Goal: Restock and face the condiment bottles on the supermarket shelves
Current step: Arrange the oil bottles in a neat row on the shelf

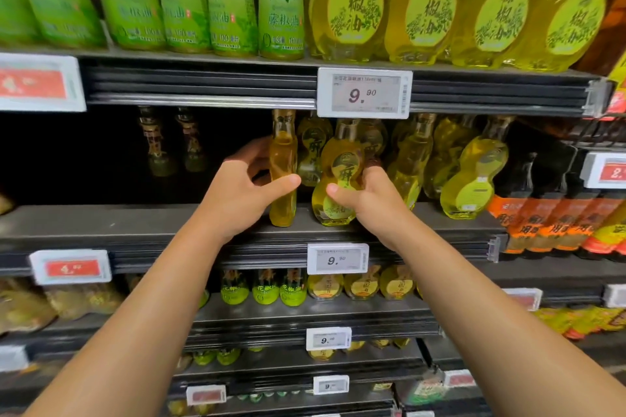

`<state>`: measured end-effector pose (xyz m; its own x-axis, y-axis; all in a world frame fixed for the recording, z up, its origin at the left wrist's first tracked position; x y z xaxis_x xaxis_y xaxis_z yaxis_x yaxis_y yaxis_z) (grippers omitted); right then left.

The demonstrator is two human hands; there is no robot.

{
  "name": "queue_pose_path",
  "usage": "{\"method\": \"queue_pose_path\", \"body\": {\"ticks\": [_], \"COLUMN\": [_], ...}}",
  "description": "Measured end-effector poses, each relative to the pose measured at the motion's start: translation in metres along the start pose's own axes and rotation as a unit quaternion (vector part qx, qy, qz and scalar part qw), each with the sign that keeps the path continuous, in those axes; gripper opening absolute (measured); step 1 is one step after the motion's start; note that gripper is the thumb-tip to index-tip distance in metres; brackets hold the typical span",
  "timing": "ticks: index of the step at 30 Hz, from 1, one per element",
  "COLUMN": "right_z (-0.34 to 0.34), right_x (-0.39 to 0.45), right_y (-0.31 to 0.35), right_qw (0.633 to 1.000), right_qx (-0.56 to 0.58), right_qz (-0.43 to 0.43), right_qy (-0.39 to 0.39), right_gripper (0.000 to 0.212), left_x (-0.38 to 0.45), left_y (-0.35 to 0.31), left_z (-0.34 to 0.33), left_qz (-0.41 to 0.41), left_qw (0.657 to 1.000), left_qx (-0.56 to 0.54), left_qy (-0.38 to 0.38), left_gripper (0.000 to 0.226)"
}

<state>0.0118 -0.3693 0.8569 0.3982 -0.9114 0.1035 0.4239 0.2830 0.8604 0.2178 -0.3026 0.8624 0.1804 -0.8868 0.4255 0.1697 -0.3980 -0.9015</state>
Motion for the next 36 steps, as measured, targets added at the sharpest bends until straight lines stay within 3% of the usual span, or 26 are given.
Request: {"method": "queue_pose_path", "body": {"ticks": [6,9,12,15,19,22,26,36], "right_z": [-0.002,0.001,0.005,0.017,0.041,0.077,0.126,0.183], "right_x": [-0.003,-0.01,-0.018,-0.037,-0.07,-0.084,-0.088,-0.071], "right_y": [0.002,-0.007,-0.013,-0.014,-0.025,-0.04,-0.063,-0.097], "right_qw": [0.998,0.991,0.995,0.994,0.987,0.993,0.993,0.975], "right_qx": [-0.062,-0.127,-0.098,-0.108,-0.154,-0.103,-0.04,-0.061], "right_qz": [0.011,-0.003,-0.018,0.004,0.049,0.054,0.054,0.084], "right_qy": [-0.027,-0.034,-0.022,-0.021,0.003,-0.026,-0.092,-0.199], "right_gripper": [0.033,0.043,0.069,0.063,0.055,0.041,0.027,0.032], "left_x": [-0.003,-0.008,-0.018,-0.041,-0.082,-0.1,-0.097,-0.05], "left_y": [0.012,0.013,0.015,0.013,0.003,-0.01,-0.024,-0.045], "left_z": [0.001,0.0,0.001,0.006,0.007,-0.015,-0.091,-0.234], "left_qz": [0.011,0.016,0.031,0.041,-0.018,-0.038,-0.049,-0.011], "left_qw": [1.0,1.0,0.999,0.994,0.986,0.977,0.987,0.999], "left_qx": [-0.014,-0.005,0.007,0.057,0.059,0.02,0.004,-0.011], "left_qy": [-0.025,-0.026,-0.039,-0.084,-0.157,-0.207,-0.15,-0.042], "left_gripper": [0.048,0.049,0.072,0.095,0.061,0.039,0.028,0.033]}}
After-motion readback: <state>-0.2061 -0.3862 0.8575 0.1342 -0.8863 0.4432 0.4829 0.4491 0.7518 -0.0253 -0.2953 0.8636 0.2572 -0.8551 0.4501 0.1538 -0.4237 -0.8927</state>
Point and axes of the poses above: each hand's wrist, its own x-axis towards the middle knuckle, its own z-axis out of the back of the hand, y = z × x, the point moved 4 cm from there along x, towards the middle knuckle, and after that the axes turned 10 degrees about -x, right-handed, at the moved point
